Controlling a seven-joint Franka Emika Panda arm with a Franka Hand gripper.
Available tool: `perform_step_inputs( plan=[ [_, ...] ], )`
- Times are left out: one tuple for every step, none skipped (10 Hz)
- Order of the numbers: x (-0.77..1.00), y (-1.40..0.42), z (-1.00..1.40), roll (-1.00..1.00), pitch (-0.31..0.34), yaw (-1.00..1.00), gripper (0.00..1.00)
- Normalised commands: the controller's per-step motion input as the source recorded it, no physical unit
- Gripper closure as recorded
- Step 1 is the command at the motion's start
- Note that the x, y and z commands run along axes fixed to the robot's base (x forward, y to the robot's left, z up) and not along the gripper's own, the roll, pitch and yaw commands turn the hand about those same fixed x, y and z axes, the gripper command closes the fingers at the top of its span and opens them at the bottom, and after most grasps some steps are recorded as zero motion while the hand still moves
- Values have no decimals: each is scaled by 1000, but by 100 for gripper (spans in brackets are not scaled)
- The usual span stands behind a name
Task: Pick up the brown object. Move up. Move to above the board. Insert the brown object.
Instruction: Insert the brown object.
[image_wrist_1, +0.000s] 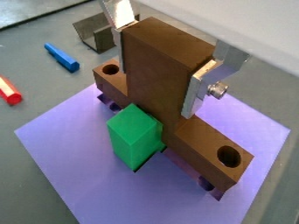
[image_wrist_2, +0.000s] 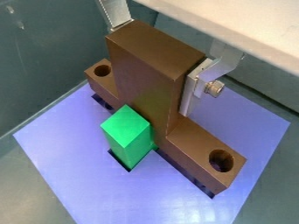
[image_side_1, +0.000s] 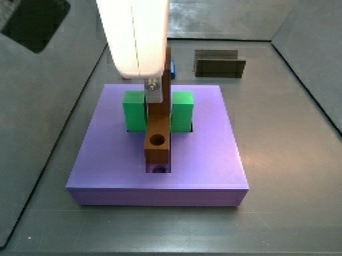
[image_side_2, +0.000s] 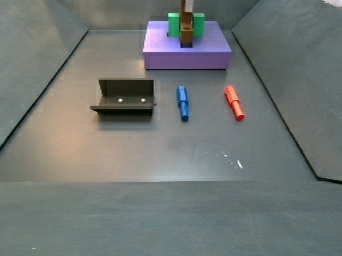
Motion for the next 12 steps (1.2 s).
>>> perform_step_inputs(
  plan=[
    [-31,-86,-229,106,-74,51,100],
    [-11,-89,-231,134,-69,43,100],
    [0,-80,-229,150,-67,37,100],
    [0,-86,-194,176,-57,37,100],
    [14,0,-194,266,-33,0,100],
    [114,0,-160,199,0,0,100],
    [211,0,-169,117,0,0,100],
    [231,0,-180,106,0,0,100],
    [217,0,-191,97,0,0,100],
    [0,0,-374,67,-69,0,100],
    [-74,0,-460,16,-151,0,100],
    [-169,0,-589,0,-230,0,100]
  ],
)
